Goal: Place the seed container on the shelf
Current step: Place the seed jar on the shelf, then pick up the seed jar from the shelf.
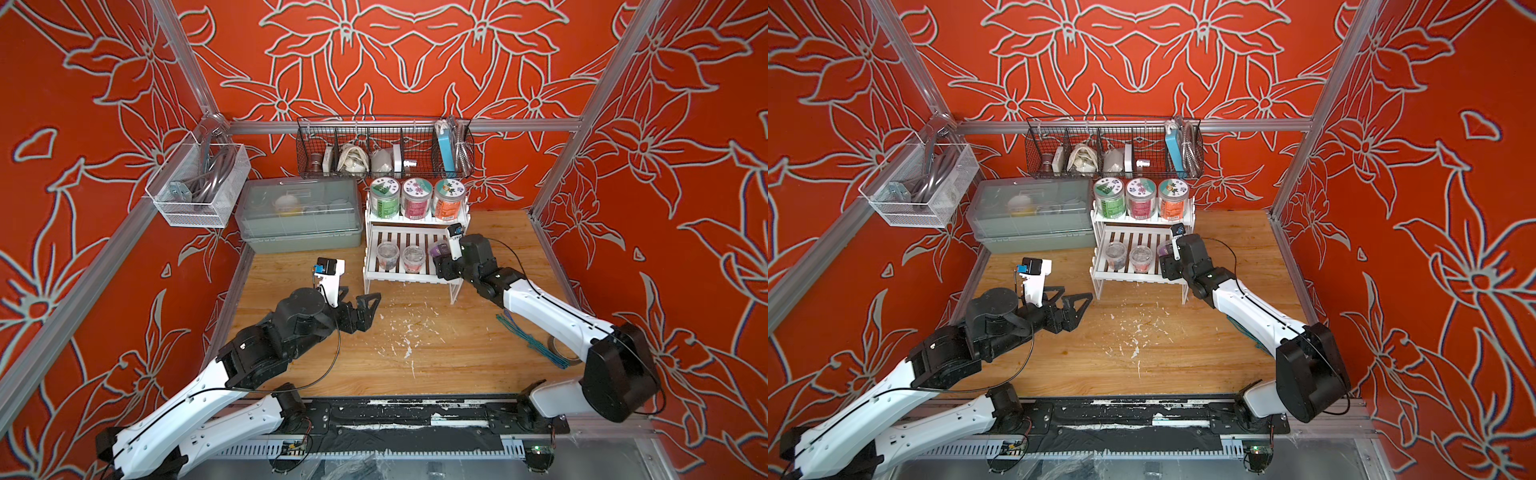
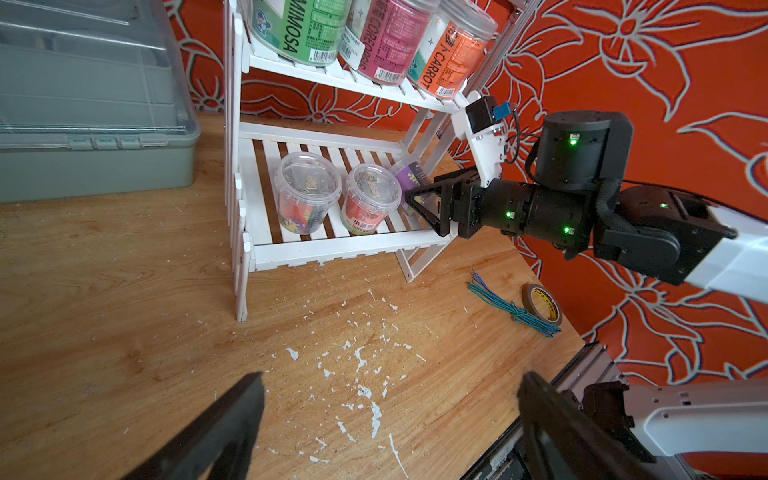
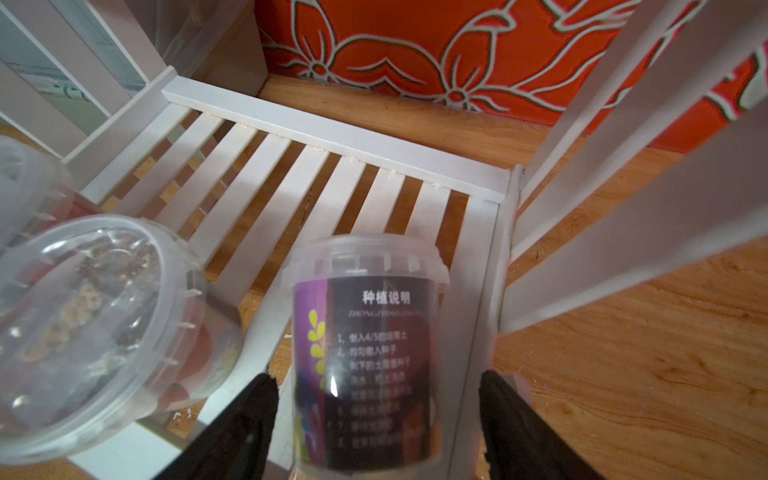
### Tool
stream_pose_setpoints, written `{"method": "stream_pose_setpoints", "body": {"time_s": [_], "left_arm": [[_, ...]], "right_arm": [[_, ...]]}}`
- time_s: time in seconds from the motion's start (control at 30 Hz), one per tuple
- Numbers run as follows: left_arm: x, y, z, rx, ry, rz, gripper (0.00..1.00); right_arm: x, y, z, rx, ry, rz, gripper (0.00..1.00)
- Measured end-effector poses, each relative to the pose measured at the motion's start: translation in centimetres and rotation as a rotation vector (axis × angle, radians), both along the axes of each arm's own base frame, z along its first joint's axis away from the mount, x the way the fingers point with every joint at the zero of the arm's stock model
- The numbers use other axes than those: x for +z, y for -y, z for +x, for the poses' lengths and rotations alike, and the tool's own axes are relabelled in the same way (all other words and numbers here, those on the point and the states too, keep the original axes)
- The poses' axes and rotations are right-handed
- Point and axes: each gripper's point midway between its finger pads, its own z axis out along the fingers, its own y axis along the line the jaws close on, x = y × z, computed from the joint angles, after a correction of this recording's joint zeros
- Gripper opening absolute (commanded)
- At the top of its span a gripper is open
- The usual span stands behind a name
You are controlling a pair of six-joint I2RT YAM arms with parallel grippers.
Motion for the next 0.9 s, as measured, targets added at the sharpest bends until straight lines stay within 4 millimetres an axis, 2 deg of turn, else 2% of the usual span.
{"method": "stream_pose_setpoints", "body": {"time_s": [0.5,0.9], "left_arm": [[-0.4,-0.1,0.0,0.003,-0.003,0.005,0.95],[-0.3,-0.3,-0.1,0.007,0.003,0.000,0.95]], "right_arm": [[-0.4,-1.1,0.8,0.028,-0.017,0.014,0.73],[-0.5,-1.2,1.0,0.030,-0.019,0.013,0.59]]}}
